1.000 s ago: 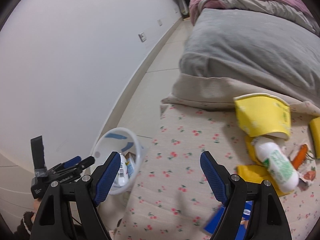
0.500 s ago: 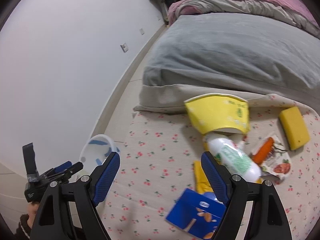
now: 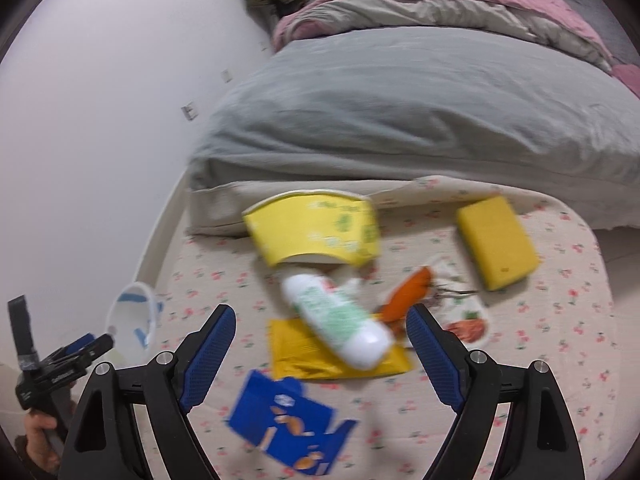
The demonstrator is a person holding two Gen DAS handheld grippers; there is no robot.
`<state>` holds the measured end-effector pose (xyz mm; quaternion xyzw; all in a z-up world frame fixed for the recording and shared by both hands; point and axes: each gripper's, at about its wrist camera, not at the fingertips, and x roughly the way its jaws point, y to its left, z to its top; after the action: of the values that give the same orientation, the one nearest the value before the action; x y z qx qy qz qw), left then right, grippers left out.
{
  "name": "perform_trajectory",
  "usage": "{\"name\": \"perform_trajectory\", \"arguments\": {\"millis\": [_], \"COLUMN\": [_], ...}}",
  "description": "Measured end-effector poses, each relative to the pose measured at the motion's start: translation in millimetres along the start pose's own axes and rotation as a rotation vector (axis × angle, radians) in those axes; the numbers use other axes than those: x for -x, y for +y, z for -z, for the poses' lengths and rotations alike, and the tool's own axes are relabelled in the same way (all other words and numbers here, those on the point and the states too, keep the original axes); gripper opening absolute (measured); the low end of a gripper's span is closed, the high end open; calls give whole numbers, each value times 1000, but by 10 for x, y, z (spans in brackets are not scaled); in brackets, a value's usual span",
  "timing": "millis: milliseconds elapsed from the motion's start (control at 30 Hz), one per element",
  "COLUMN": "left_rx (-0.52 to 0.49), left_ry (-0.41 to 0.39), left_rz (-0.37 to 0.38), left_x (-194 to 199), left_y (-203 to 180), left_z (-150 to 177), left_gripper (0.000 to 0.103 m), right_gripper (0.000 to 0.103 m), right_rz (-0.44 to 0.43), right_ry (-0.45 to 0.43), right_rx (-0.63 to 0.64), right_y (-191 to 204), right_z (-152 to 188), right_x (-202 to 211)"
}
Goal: Collect trash
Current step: 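Grasp the yellow paper cup with the left tool while the right tool grasps the yellow sponge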
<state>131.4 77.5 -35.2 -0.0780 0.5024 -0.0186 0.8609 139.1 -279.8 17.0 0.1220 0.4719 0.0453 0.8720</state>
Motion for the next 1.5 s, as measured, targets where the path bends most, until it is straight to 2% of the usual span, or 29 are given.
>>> {"name": "perform_trajectory", "arguments": {"millis": [300, 500, 700, 867, 967, 1167, 1267, 1400, 1467, 1500], "left_rx": [-67, -110, -156, -136, -129, -113, -50, 48, 79, 102], "left_ry": [7, 21, 32, 42, 68, 52, 68, 101, 116, 121], "left_rz": [-2, 14, 41, 120, 192, 272, 344, 462, 505, 536], "left_x": [-79, -173, -341, -488, -616, -798, -930, -1072, -1130, -1158], "left_y": [-388, -686, -1045, -1339, -1528, -1723, -1701, -1629, -1622, -1609], "left_z": [-78, -188, -321, -448, -546, -672, -735, -769, -768, -767], "left_gripper": [98, 98, 98, 98, 98, 97, 89, 84, 80, 78], "right_gripper": [90, 90, 90, 90, 90, 89, 85, 77, 75, 70], "right_rz": [137, 229, 264, 266, 258, 214, 197, 171, 182, 185], "right_ry": [-15, -18, -2, 24, 37, 40, 45, 56, 57, 56], "right_rx": [-78, -66, -42, -35, -47, -97, -105, -96, -80, -73], "right_y": [-636, -957, -1178, -1296, -1365, -1490, -1519, -1525, -1496, -1496], "right_z": [-137, -202, -241, -263, -273, -280, -283, -302, -296, -295], "right_x": [-49, -175, -322, -463, -535, -603, -653, -747, -763, -774]}}
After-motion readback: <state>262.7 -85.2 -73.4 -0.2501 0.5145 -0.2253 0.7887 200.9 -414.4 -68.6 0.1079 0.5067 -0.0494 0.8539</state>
